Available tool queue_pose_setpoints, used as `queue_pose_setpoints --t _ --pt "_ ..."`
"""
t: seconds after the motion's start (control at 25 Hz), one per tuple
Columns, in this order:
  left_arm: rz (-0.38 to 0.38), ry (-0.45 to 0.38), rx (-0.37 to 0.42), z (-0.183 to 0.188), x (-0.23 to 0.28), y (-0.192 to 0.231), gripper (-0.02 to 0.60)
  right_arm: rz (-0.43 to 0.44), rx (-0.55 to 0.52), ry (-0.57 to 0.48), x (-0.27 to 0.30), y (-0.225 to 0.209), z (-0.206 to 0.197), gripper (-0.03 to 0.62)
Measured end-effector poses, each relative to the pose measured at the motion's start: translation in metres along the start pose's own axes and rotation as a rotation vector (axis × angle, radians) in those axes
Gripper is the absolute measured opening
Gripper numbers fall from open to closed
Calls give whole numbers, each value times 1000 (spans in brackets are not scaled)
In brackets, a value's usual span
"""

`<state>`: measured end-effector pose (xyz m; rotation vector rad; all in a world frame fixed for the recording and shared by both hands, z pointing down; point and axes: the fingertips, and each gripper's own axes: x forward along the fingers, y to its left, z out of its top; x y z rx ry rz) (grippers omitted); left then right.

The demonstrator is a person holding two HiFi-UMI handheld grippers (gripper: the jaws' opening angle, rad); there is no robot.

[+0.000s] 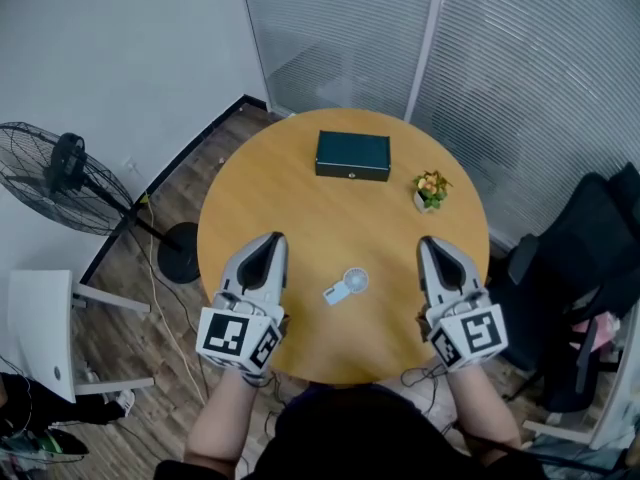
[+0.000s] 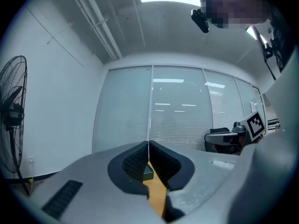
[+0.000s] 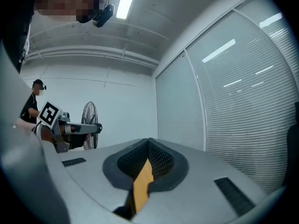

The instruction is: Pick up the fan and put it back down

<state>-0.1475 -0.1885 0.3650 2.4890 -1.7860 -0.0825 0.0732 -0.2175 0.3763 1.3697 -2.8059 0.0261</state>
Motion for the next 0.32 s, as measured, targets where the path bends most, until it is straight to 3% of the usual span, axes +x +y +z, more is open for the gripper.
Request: queue_pose_setpoints --t 0.32 --pt "31 -5 6 -2 -6 -7 11 28 -7 -11 -2 -2 4 3"
